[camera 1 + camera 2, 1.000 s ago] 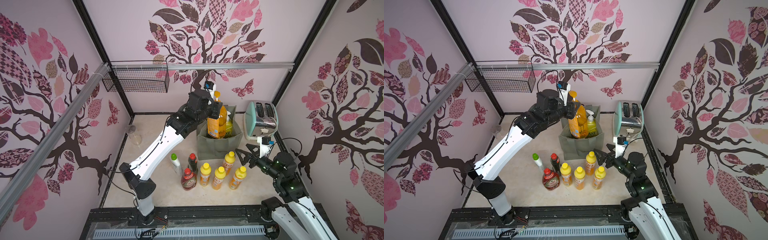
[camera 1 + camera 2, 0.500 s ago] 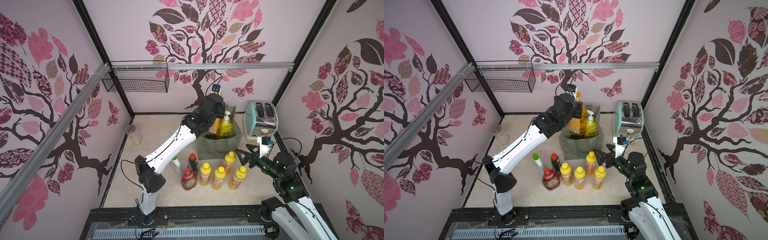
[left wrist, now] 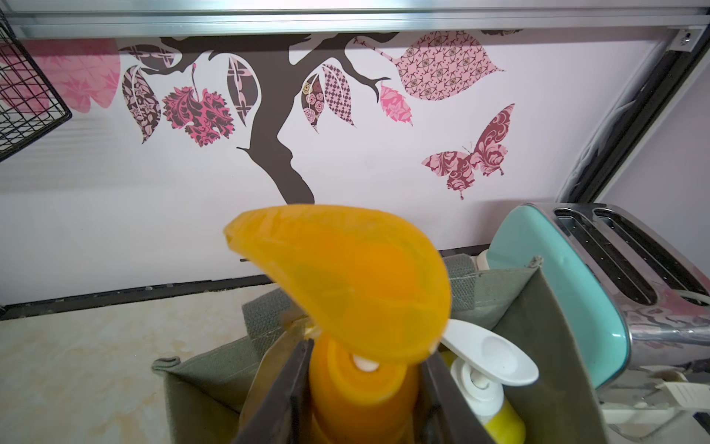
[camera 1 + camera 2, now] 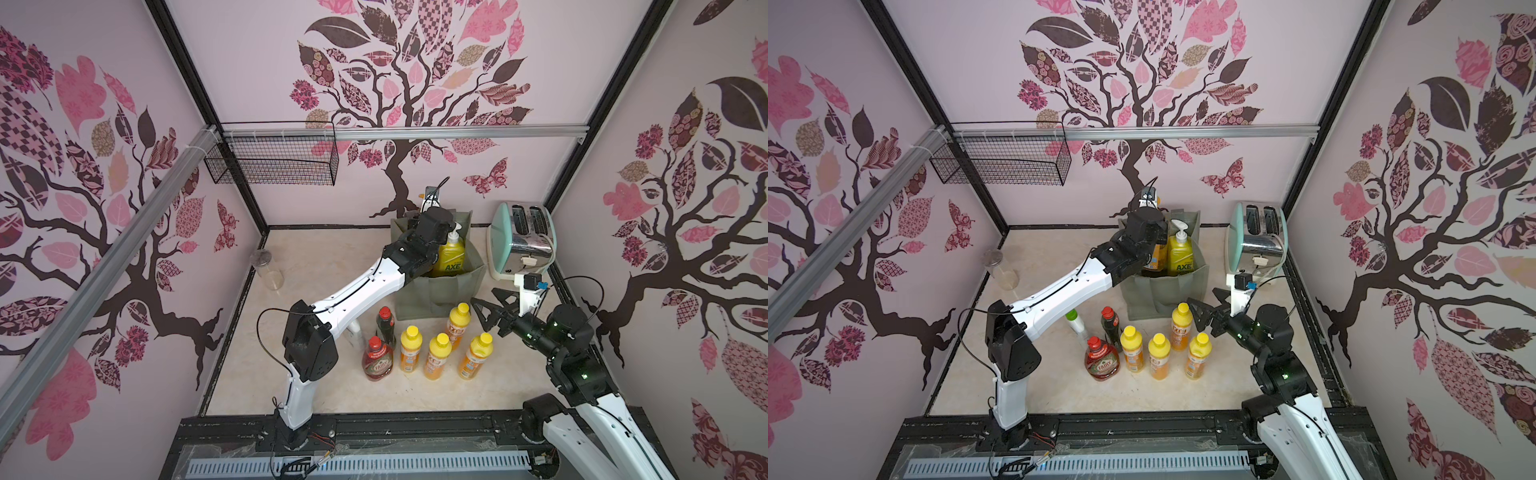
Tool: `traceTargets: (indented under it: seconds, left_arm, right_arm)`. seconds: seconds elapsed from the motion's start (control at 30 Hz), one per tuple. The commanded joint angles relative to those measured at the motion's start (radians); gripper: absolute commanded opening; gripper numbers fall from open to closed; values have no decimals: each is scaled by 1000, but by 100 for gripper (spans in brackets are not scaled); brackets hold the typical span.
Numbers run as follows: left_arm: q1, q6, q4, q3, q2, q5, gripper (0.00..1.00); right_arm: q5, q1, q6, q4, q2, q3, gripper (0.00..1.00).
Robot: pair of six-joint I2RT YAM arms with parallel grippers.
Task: Pack dish soap into the shopping bag
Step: Place the bottle of dish soap in the shopping bag.
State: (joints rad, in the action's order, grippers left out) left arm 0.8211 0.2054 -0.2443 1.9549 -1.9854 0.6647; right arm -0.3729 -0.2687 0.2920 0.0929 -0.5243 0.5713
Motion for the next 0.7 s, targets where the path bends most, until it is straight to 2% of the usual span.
traceTargets:
  seconds: [0.0, 0.27, 0.67]
  left_arm:
    - [-6, 17, 252, 7, 26, 69, 0]
    - [-14, 96, 290, -105, 19, 89, 0]
    - [-14, 155, 279, -125, -60, 70, 0]
  right_arm:
    - [-14, 2, 1, -3, 6, 44, 100]
    - [-18, 2, 2, -5, 6, 41, 100]
    - [-20, 2, 1, -5, 4, 42, 100]
